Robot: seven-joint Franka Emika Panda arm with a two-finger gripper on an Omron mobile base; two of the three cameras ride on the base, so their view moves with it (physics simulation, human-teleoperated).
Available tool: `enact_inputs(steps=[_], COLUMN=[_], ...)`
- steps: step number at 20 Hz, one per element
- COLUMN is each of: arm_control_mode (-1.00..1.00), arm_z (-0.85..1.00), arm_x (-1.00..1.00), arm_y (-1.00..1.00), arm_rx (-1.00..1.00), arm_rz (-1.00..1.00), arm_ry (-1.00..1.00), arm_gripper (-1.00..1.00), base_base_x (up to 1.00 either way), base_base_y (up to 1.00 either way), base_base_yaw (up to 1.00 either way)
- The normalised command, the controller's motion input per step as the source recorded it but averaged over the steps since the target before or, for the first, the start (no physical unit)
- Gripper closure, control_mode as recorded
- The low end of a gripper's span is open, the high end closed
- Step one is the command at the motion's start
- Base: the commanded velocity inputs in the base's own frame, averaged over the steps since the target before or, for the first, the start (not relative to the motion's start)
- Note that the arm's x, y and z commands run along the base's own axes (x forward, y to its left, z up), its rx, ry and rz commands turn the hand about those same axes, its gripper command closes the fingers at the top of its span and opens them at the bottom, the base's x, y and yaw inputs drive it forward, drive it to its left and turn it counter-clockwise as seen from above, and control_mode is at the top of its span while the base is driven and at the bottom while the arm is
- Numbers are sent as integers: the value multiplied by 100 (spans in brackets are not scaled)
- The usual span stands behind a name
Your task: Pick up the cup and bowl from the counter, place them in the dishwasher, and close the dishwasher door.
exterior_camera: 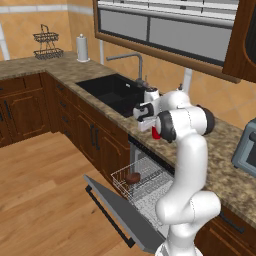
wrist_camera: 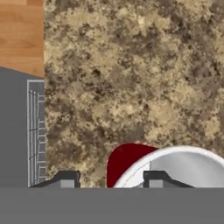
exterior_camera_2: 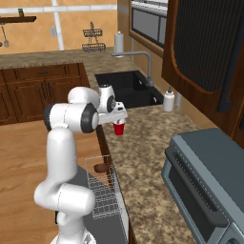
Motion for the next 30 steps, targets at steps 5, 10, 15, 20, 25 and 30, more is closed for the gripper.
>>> enact_inputs(steps=[5, 10, 15, 20, 25, 30], arm_control_mode=[-100, -100, -100, -100, -100, -100], arm_z=[0, 0, 0, -9, -62, -95], arm_x=[-70, -98, -100, -100, -77, -3], arm_y=[0, -2, 0, 32, 43, 37], arm_rx=[0, 0, 1, 0, -7, -11], arm_rz=[0, 0, 0, 0, 0, 0], arm_ry=[-1, -6, -13, -9, -5, 0], arm_gripper=[100, 100, 100, 100, 100, 100], base_base_x=[0, 0, 0, 0, 0, 0], base_base_y=[0, 0, 0, 0, 0, 0], base_base_yaw=[0, 0, 0, 0, 0, 0])
